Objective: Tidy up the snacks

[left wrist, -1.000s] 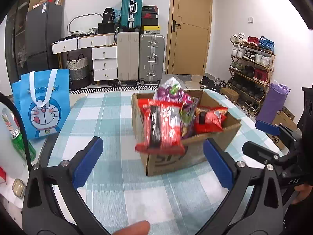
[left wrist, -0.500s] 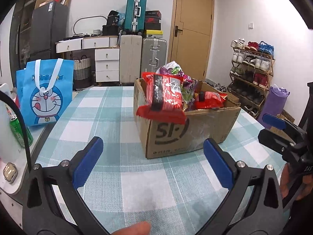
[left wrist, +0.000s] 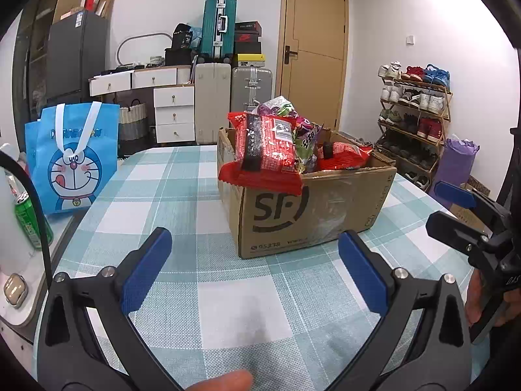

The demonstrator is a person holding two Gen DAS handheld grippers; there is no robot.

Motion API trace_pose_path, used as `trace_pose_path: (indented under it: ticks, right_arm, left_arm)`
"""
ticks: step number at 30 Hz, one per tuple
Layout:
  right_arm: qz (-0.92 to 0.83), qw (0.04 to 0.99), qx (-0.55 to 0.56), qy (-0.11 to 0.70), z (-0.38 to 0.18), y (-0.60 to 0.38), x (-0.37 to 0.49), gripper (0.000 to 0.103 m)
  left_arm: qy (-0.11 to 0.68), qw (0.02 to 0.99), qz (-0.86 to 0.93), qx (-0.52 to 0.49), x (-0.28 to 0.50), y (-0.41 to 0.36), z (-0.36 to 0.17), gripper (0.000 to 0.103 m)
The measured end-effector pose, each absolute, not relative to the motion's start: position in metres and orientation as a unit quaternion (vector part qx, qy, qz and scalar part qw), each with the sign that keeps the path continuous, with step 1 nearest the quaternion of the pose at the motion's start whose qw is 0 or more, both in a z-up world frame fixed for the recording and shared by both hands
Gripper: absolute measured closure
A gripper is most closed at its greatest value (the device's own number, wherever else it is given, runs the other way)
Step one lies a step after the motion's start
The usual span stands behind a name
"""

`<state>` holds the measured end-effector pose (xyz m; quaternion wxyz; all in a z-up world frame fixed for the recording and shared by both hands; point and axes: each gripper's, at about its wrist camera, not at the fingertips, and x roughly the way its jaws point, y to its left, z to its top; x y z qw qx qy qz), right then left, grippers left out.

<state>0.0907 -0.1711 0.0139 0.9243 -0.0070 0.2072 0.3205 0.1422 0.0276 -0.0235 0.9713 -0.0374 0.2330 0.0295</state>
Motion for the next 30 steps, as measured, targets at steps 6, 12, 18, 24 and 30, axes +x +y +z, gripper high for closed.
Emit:
trace_pose_path:
  ticks: [6,12,18,24,30]
  right_arm:
    - [0.311,0.928,-0.002,0.207,0.0143,-0.1726,0.0918,0.000]
    - [0.307,0.930,0.003,0.205,0.0137,-0.1740,0.0929,0.000]
    - [0.308,0.930,-0.003,0.203,0.0135,-0.1724,0.0918,0.000]
    - [0.309,0.930,-0.005,0.201,0.0127,-0.1721,0.0911,0.000]
    - [0.309,0.930,-0.005,0.201,0.0123,-0.1722,0.0905,0.000]
  left_arm:
    - [0.232,0.972,0.029,-0.029,0.1427,0.0233,-0.0217,0.001]
    - [0.234,0.971,0.028,-0.030,0.1429,0.0239,-0.0219,0.001]
    - [0.232,0.972,0.028,-0.028,0.1426,0.0233,-0.0229,0.001]
    - [0.232,0.972,0.027,-0.028,0.1424,0.0227,-0.0234,0.001]
    - [0.231,0.972,0.026,-0.028,0.1424,0.0226,-0.0234,0.001]
